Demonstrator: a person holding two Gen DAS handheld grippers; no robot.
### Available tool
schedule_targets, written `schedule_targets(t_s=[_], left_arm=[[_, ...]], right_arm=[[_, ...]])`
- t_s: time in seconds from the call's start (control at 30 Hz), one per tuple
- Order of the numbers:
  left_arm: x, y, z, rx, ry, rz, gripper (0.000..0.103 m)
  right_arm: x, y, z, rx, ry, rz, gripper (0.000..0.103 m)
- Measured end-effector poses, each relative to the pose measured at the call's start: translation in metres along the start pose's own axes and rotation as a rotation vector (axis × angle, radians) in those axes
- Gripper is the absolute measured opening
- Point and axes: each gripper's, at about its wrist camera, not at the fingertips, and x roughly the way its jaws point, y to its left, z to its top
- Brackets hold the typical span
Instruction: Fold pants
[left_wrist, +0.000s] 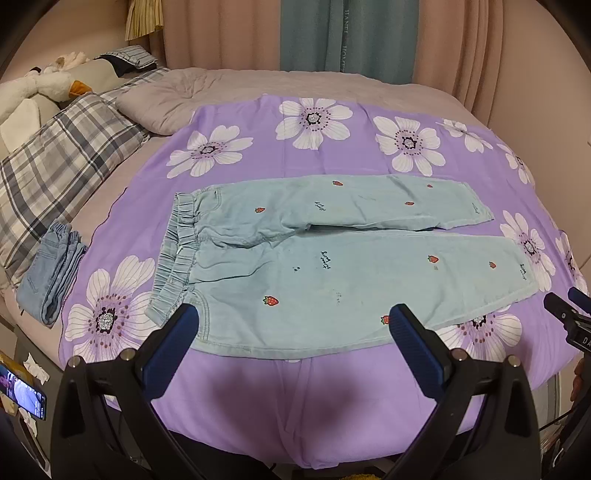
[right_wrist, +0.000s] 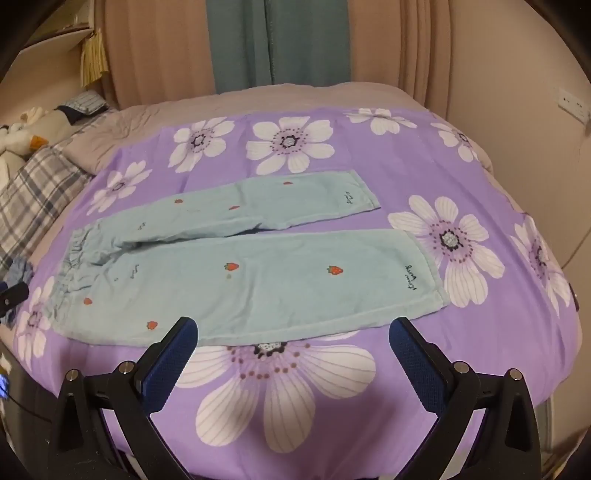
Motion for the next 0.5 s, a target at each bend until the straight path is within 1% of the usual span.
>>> schedule_targets(t_s=[0.07, 0.23, 0.37, 0.4, 0.47, 0.5], left_arm=[[-0.007, 0.010, -0.007, 0.022, -0.007, -0.023, 0.103], [-0.031, -0.037, -0.004, 0.030, -0.013, -0.033, 0.103], [-0.053, -0.081, -0.007, 0.032, -0.013, -0.037, 0.103], [-0.060, -0.085, -0.011, 0.032, -0.016, -0.041, 0.103], [-0.073, -0.106, -0.012, 0.032, -0.018, -0.040, 0.103], [-0.080, -0.123, -0.013, 0.032, -0.019, -0.039, 0.103]], right_arm=[[-0.001, 0.002, 0.000, 0.001, 0.000, 0.004, 0.103], [0.000, 0.000, -0.002, 0.000, -0.002, 0.009, 0.103], [0.000, 0.000, -0.002, 0.000, -0.003, 0.010, 0.103], [0.000, 0.000, -0.002, -0.001, 0.000, 0.011, 0.103], [0.001, 0.000, -0.002, -0.004, 0.003, 0.009, 0.103], [0.000, 0.000, -0.002, -0.005, 0.003, 0.007, 0.103]])
